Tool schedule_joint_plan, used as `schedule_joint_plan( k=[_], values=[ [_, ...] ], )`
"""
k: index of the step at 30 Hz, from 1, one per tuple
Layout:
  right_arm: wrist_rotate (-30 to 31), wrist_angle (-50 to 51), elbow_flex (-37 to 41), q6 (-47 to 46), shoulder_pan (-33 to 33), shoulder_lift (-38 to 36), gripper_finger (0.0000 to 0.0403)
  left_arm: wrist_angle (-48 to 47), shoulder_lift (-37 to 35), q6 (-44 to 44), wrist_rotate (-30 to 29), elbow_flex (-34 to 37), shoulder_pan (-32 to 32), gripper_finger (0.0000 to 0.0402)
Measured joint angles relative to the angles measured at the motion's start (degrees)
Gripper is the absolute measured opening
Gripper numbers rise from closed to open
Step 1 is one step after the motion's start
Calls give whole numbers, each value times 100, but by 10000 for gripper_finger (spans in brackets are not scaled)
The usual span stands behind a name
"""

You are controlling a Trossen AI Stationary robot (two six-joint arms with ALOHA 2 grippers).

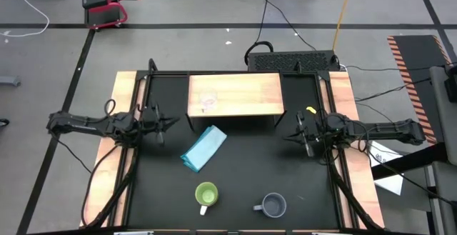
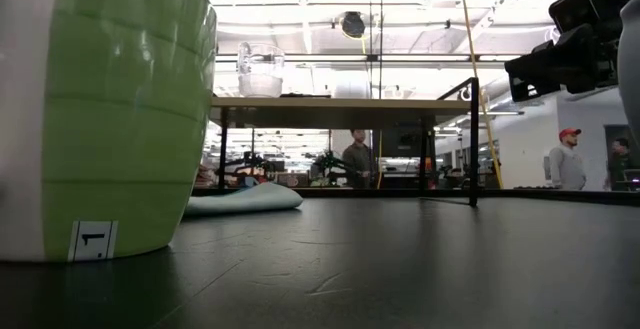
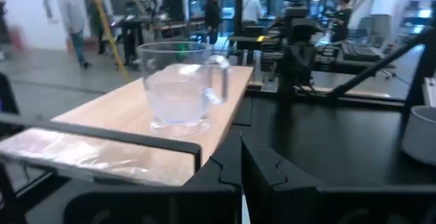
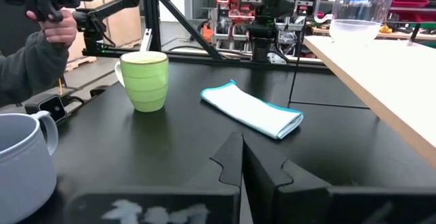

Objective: Stack small to large cups/mugs on shelf
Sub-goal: Put the gray mug on the shelf

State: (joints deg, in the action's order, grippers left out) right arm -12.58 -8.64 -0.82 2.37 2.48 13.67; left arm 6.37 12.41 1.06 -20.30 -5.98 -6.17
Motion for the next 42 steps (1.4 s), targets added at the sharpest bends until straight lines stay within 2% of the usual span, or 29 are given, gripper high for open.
schedule_joint_plan(
  k=[4,19,31,37,42],
  values=[
    [0,2,0,0,0,0,0,39,-121,-318,253,156,-96,0],
    [-2,31,-1,1,0,2,0,30,-248,-183,236,544,-125,0],
    [0,31,0,2,0,1,0,54,-234,-92,378,542,-125,3],
    [0,31,-1,2,0,2,0,-220,-233,-75,381,540,-125,2],
    [0,28,-1,24,0,2,0,-198,-233,-9,393,540,-125,14]
  ],
)
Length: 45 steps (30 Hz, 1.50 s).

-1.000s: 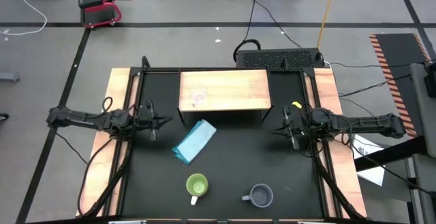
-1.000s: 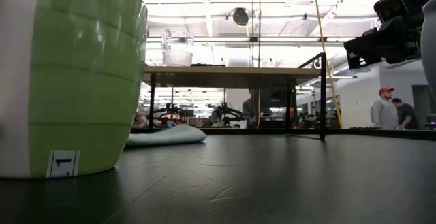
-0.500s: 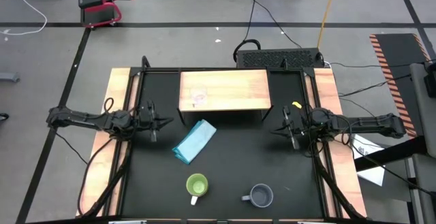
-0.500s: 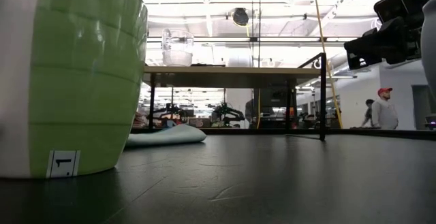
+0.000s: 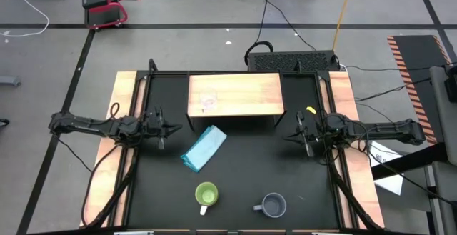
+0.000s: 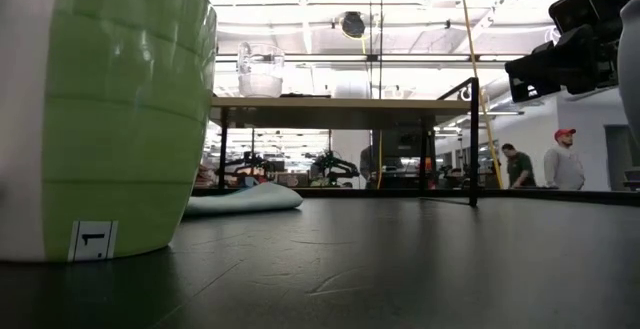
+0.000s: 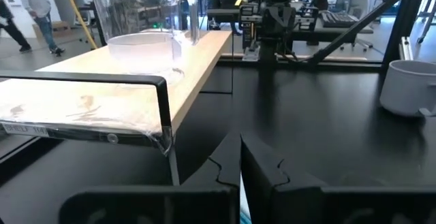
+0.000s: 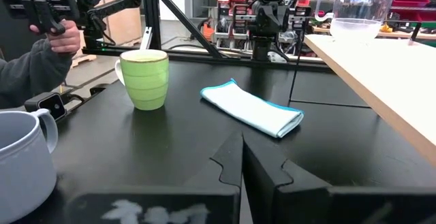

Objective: Stack small to large cups/mugs on shelf
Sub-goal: Put the gray mug on the shelf

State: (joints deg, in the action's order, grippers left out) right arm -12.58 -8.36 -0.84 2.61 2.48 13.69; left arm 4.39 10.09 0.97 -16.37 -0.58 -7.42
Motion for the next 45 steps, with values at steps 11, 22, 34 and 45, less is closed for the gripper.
schedule_joint_plan(
  k=[11,22,34,45],
  values=[
    [-180,12,0,-33,-2,141,0,4,0,-29,138,-2,0,10],
    [-423,-397,1,-102,-112,439,0,1,2,0,138,-4,0,4],
    [-417,-1233,2,-20,-825,842,0,-38,2,25,138,-4,0,3],
    [-229,-1906,-84,-144,-1312,1480,0,-108,2,85,138,-7,0,14]
  ],
)
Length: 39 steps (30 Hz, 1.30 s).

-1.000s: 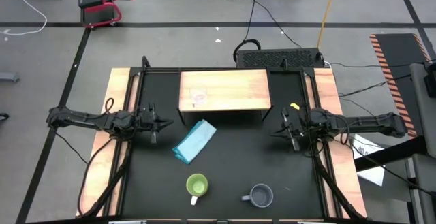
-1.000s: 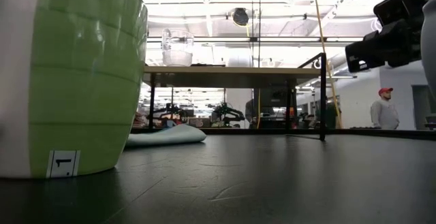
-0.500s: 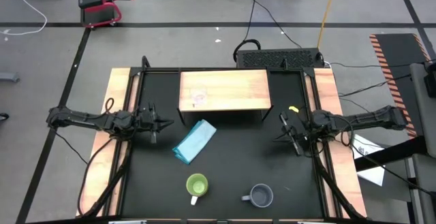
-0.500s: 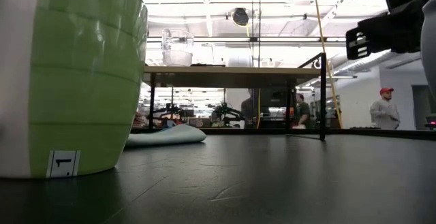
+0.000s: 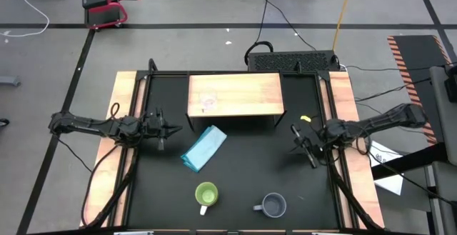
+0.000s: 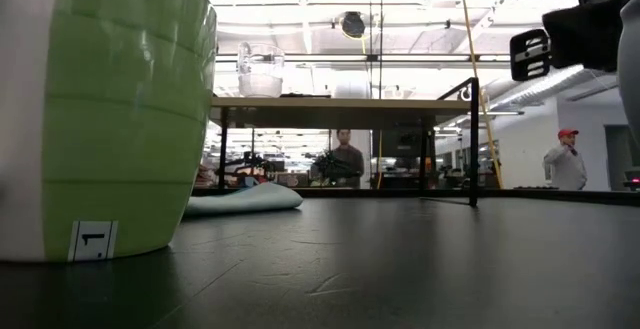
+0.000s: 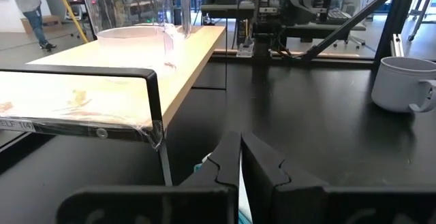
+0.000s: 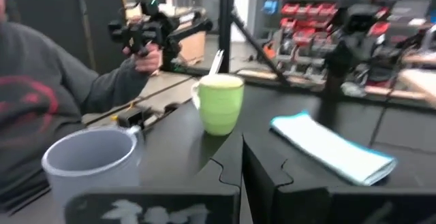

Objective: Stack small to large cups/mugs on shelf
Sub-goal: Put the gray mug on the shelf

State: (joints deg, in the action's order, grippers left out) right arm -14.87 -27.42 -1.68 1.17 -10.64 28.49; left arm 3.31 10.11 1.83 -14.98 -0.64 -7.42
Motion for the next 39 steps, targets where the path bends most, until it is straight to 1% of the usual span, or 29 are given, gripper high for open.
schedule_joint_plan(
  k=[5,11,20,27,34,37,39],
  values=[
    [0,-188,-221,9,-399,445,0,-2,0,35,0,-2,0,3],
    [2,-559,-634,278,-899,1034,0,-9,0,116,0,-2,-1,19],
    [25,-527,-1152,471,-1088,1791,0,-17,0,127,2,-2,-1,3],
    [23,-535,-1493,524,-1139,2453,0,-22,0,125,9,-2,0,20],
    [-9,-488,-1961,753,-1668,3129,0,-24,0,90,7,-2,-2,3],
    [11,-209,-2201,767,-1862,3286,0,-26,0,90,7,-2,0,10],
    [195,19,-2351,701,-1950,3383,0,-26,0,91,7,-2,-2,17]
  ],
)
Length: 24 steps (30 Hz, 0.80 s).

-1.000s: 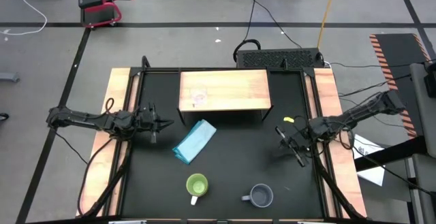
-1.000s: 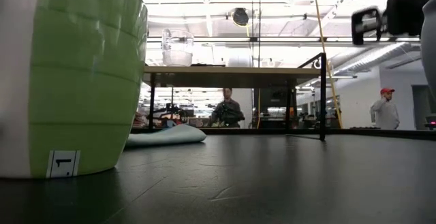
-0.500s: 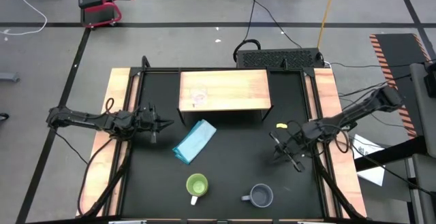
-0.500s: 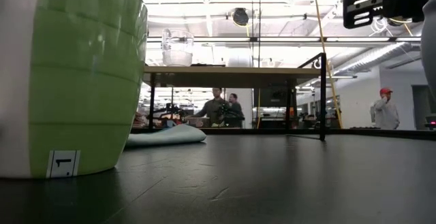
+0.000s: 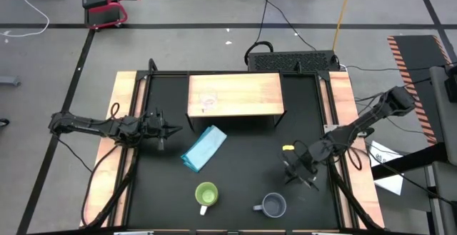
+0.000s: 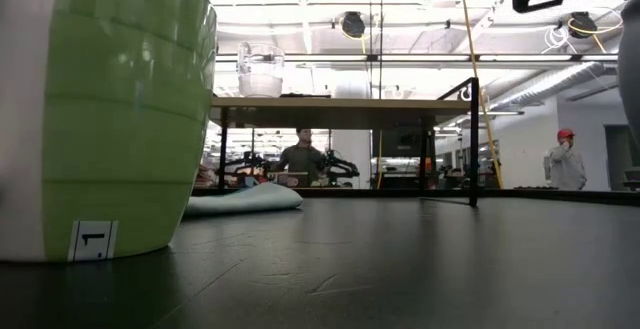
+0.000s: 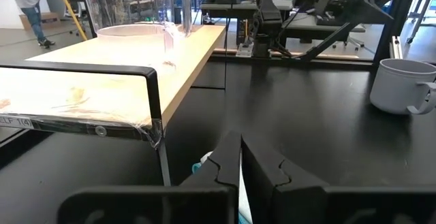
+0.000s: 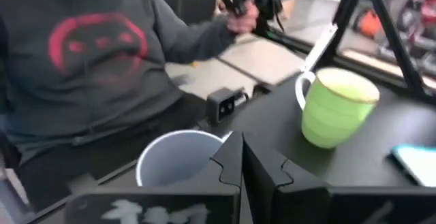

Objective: Stack small to large cups/mugs on shelf
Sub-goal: Put the gray mug on the shelf

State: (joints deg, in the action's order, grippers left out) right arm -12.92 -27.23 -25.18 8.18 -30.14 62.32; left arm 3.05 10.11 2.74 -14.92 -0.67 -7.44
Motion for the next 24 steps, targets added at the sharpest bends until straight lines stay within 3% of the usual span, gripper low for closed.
schedule_joint_plan(
  k=[5,14,24],
  values=[
    [698,810,-374,-573,-30,129,0,2,0,-8,0,0,1,15],
    [716,1999,-1190,-1208,-200,214,0,4,0,-52,-1,0,2,14],
    [722,2587,-1810,-1714,-494,624,0,4,0,-43,-1,0,0,9]
  ],
)
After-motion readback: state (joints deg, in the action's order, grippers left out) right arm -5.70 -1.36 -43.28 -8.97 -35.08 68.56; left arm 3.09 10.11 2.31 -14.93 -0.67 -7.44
